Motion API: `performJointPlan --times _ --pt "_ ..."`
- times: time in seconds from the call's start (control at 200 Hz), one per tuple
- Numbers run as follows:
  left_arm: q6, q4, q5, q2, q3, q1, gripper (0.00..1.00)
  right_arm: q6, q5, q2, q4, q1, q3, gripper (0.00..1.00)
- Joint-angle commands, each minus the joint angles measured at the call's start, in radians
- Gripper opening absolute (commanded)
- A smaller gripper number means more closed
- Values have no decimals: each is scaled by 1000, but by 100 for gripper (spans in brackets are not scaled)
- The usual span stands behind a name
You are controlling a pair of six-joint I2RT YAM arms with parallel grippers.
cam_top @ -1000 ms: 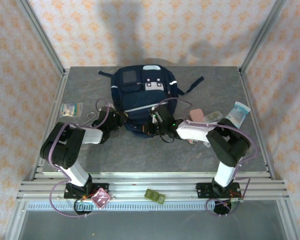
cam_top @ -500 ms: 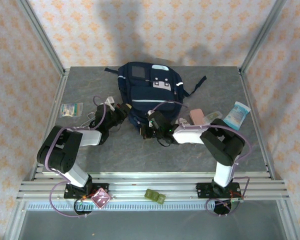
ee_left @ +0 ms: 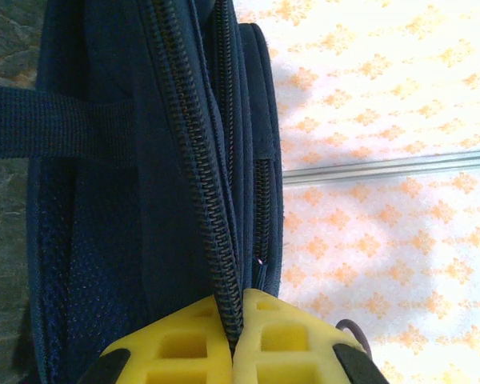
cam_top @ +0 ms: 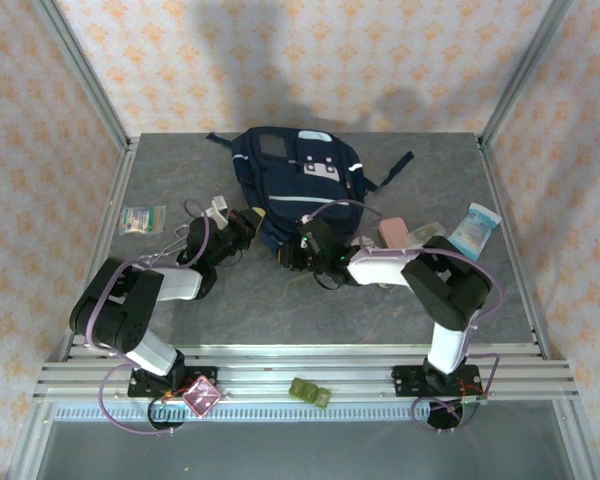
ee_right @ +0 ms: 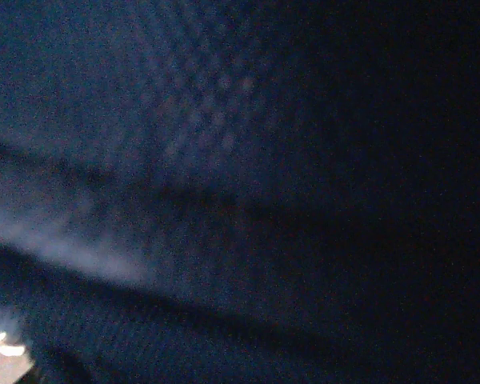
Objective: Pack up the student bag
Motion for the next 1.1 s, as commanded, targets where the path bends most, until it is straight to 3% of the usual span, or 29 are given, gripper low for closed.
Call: performJointPlan --times 0.0,0.145,0.345,0.776,1.091 --pt "64 164 44 -99 12 -20 0 -7 -64 -119 57 -29 -76 31" --pt "165 74 29 -102 49 -20 0 -39 -139 -242 59 -19 -145 26" --pt "179 85 32 -93 53 -20 0 -106 -97 -343 70 -12 -141 40" --pt "184 75 38 -113 45 -20 0 -193 -139 -141 -60 -35 193 43" --pt "178 88 42 -100 69 -20 0 -230 -280 -115 -104 -37 164 43"
